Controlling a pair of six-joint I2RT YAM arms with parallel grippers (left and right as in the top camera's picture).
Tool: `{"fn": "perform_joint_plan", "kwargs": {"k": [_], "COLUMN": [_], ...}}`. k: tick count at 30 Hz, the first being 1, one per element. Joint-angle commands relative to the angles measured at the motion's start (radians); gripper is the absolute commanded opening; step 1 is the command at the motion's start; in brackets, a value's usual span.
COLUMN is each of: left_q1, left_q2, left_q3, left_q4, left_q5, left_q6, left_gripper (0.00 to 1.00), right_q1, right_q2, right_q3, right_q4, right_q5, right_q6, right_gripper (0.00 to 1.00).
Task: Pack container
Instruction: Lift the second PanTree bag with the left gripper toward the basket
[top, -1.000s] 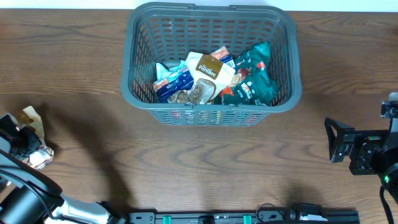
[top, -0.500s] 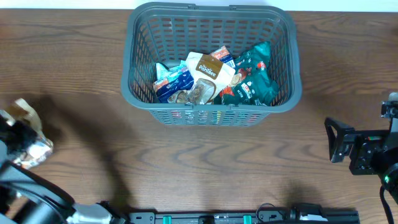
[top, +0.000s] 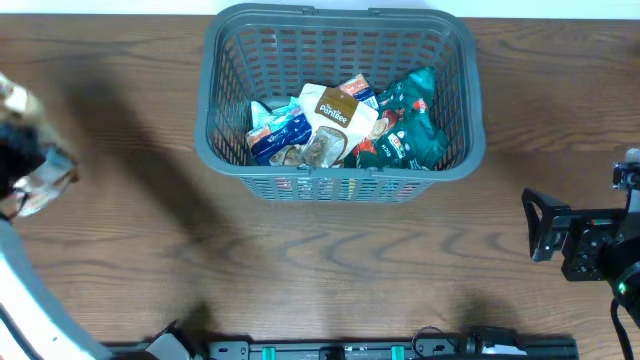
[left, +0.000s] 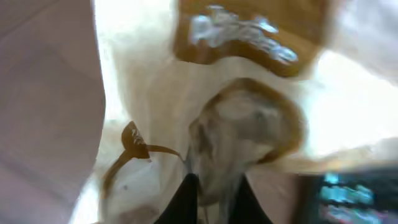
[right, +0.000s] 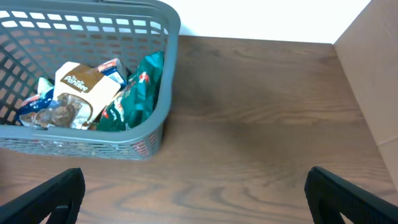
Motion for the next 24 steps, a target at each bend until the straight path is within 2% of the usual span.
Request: {"fn": "perform_joint_plan", "kwargs": {"k": [1, 5, 9, 14, 17, 20, 22, 23, 24], "left_q1": [-0.111, -0.243, -0.341, -0.362, -0.358, -0.358, -0.358, -0.358, -0.358], "left_q2": [-0.008, -0.001, 0.014, 0.039, 0.097, 0.177, 0.239, 0.277, 0.301], "left_q3": [0.119, 0.226, 0.297, 0.299, 0.298, 0.298, 0.298, 0.298, 0.298], "left_q4": [-0.012, -0.008, -0.013, -0.066, -0.15, -0.216, -0.232, -0.23, -0.226], "left_q5": [0.024, 0.008, -0.071, -0.177, -0.253, -0.265, -0.264, -0.261, -0.256], "left_q6": [-0.031, -0.037, -0.037, -0.01, -0.006, -0.008, -0.028, -0.05, -0.07], "left_gripper": [0.06, 0.06, 0.06, 0.06, 0.06, 0.06, 0.57, 0.7, 0.77], "right_q1": [-0.005, -0.005, -0.005, -0.005, -0.005, -0.005, -0.005, -0.005, -0.005], "right_q2": [0.001, 0.001, 0.001, 0.001, 0.001, 0.001, 0.001, 0.001, 0.001], "right_q3": [0.005, 0.005, 0.005, 0.005, 0.005, 0.005, 0.005, 0.005, 0.005], "right_q4": [-0.001, -0.001, -0.001, -0.001, -0.001, -0.001, -0.001, -0.001, -0.001], "right_q5": [0.003, 0.003, 0.003, 0.003, 0.003, 0.003, 0.003, 0.003, 0.003], "right_q6": [-0.01, -0.01, -0.01, -0.01, -0.01, -0.01, -0.01, -0.01, -0.01], "right_gripper": [0.99, 0.99, 0.99, 0.99, 0.99, 0.99, 0.99, 0.99, 0.99]}}
